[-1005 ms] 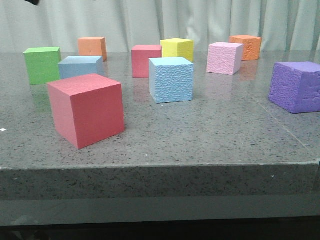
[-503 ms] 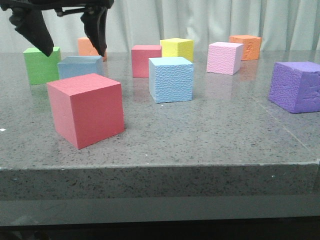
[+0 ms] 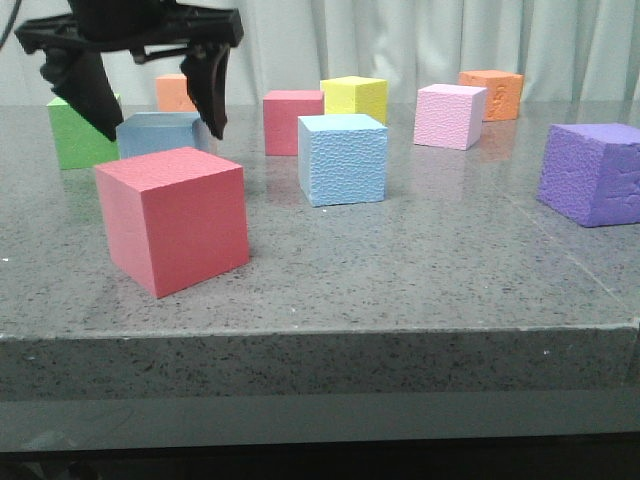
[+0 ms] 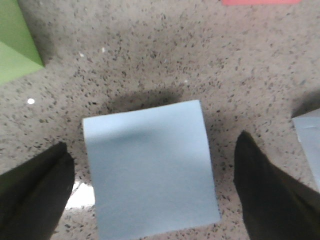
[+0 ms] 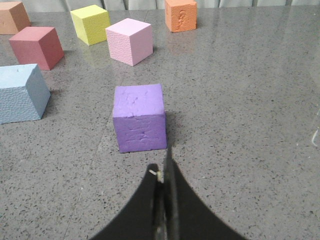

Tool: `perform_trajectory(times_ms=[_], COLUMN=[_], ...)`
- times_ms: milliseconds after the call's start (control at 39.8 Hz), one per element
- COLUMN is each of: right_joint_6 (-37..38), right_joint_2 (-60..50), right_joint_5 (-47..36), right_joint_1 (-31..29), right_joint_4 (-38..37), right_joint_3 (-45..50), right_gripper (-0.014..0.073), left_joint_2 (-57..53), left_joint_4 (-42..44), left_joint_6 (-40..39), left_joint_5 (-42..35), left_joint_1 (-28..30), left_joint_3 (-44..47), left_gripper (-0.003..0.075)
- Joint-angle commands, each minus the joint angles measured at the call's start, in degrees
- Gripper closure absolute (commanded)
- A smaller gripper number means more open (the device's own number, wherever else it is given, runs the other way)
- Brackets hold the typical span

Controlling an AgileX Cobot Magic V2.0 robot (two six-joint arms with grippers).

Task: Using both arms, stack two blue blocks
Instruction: 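Lower the open left gripper and grasp the light blue cube, then lift the light blue cube and carry it over the placed blue cube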

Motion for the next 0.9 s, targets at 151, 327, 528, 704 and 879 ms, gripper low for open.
perform_trajectory(times_ms=[151, 327, 528, 704, 879], right_joint_6=[-0.64, -0.64, -0.64, -0.64, -0.64], right_joint_2=[0.42, 0.42, 0.42, 0.42, 0.42], right_joint_5=[-4.59, -4.59, -4.59, -4.59, -4.59], right_joint_1=[-0.3, -0.3, -0.3, -0.3, -0.3], right_joint_4=[-0.71, -0.71, -0.71, -0.71, -0.71], right_joint_3=[-1.48, -1.48, -1.48, -1.48, -1.48], right_gripper=[0.066, 0.066, 0.066, 0.066, 0.066], left_joint_2=[-2.37, -2.37, -2.37, -2.37, -2.37], left_joint_4=[-0.38, -0.38, -0.38, -0.52, -1.03], left_joint_6=[-0.5, -0.5, 0.01, 1.39, 4.03], left_joint_5=[-1.6, -1.35, 2.04, 7.74, 11.13], left_joint_1=[-0.37, -0.37, -0.37, -0.37, -2.51], left_joint_3=[-1.96, -2.36, -6.04, -12.31, -18.13], left_gripper=[0.0124, 0.0302, 0.0372, 0.0372, 0.0372])
